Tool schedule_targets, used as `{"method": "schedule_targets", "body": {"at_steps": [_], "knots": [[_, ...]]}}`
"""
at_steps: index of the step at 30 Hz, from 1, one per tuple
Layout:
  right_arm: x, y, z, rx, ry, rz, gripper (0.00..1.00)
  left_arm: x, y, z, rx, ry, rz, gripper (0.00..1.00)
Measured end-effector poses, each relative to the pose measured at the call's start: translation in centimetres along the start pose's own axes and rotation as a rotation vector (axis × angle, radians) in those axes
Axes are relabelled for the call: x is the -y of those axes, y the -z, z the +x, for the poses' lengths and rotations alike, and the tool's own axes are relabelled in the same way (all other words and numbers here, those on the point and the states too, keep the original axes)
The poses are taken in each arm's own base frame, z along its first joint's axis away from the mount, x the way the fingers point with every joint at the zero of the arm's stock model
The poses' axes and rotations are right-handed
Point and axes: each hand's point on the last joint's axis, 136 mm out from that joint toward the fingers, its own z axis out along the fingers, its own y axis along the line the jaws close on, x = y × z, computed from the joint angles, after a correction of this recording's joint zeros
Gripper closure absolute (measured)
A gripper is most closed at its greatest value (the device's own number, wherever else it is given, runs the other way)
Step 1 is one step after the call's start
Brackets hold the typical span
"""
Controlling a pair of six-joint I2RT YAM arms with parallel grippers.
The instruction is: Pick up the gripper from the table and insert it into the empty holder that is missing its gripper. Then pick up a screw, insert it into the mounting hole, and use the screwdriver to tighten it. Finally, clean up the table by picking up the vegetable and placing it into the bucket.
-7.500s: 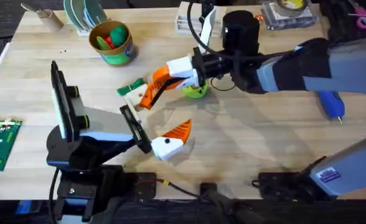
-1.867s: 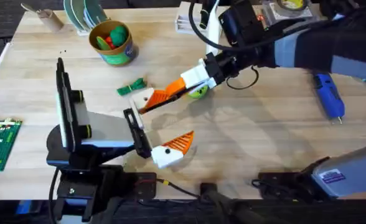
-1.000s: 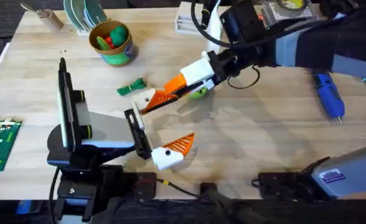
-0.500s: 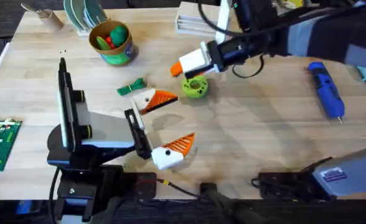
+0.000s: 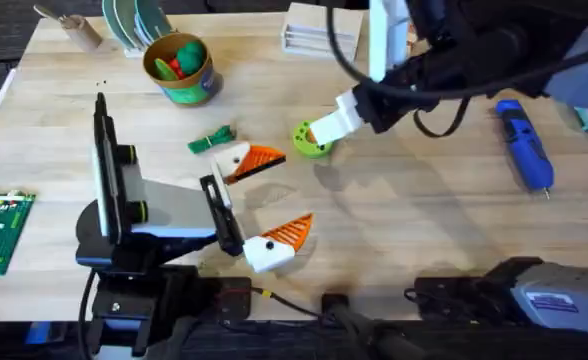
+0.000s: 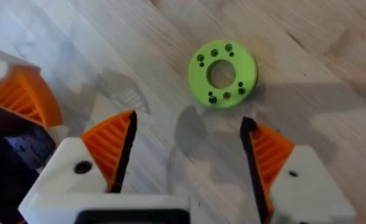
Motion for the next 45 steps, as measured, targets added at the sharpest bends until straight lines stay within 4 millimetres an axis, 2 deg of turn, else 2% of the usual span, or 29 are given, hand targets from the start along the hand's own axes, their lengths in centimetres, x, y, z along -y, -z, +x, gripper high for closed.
{"method": "schedule_targets", "body": {"at_steps": [9,15,21,26,30,37,45], "knots": [[0.7,-3.0,1.6,-0.107,0.056,0.101,0.008,0.0,0.0,0.0,0.000,0.000,0.000,0.008],[0.4,-5.4,3.1,-0.188,0.105,0.190,0.012,0.0,0.0,0.0,0.000,0.000,0.000,0.008],[0.7,-6.8,3.2,-0.201,0.117,0.226,0.174,0.0,0.0,0.0,0.000,0.000,0.000,0.008],[1.1,-8.2,2.9,-0.196,0.116,0.236,0.236,0.0,0.0,0.0,0.000,0.000,0.000,0.008],[1.4,-9.1,3.4,-0.217,0.109,0.237,0.383,0.0,0.0,0.0,0.000,0.000,0.000,0.008],[1.7,-9.6,3.4,-0.219,0.109,0.244,0.500,0.0,0.0,0.0,0.000,0.000,0.000,0.008],[1.7,-9.7,3.0,-0.200,0.111,0.244,0.540,0.0,0.0,0.0,0.000,0.000,0.000,0.008]]}}
